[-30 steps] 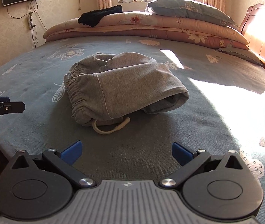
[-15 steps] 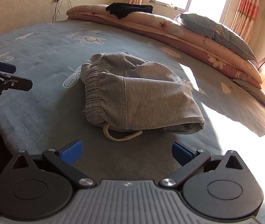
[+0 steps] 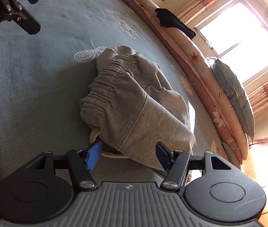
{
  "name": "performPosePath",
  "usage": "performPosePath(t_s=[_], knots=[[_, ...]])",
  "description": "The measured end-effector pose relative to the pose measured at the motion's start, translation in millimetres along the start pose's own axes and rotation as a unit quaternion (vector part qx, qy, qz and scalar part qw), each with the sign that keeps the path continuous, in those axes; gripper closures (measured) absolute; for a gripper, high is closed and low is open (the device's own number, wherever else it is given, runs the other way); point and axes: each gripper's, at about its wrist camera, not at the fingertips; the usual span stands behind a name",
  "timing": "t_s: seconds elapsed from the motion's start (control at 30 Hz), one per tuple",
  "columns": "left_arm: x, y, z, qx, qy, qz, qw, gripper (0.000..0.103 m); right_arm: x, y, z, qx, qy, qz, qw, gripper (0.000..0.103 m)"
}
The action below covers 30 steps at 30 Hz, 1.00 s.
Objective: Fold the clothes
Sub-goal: 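Grasp the waistband of the grey garment with the right gripper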
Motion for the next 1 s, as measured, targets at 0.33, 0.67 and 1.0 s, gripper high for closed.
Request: performPosePath(t_s=[0.33,0.67,1.0], knots=[[7,-5,4,0.006,0.006,0.0,1.0,0.0,54,3,12,-0.054,0.005,-0.207,0.977,0.049],[6,-8,-1,-0.003,0.006,0.015,0.9999,0.0,69,-1,21,-0.074,-0.015,-0.284,0.956,0.075],[-15,-5,2,-0.035,-0.006,0.089,0.9954,0.0,4,41,-15,-0.099,0.005,-0.075,0.992,0.081]])
Point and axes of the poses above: each gripper's, at about its wrist camera, not at the fingertips, and z roughly the way its jaws point, x to its left, y to its top, and after that the axes turned 12 degrees about -x, right-handed
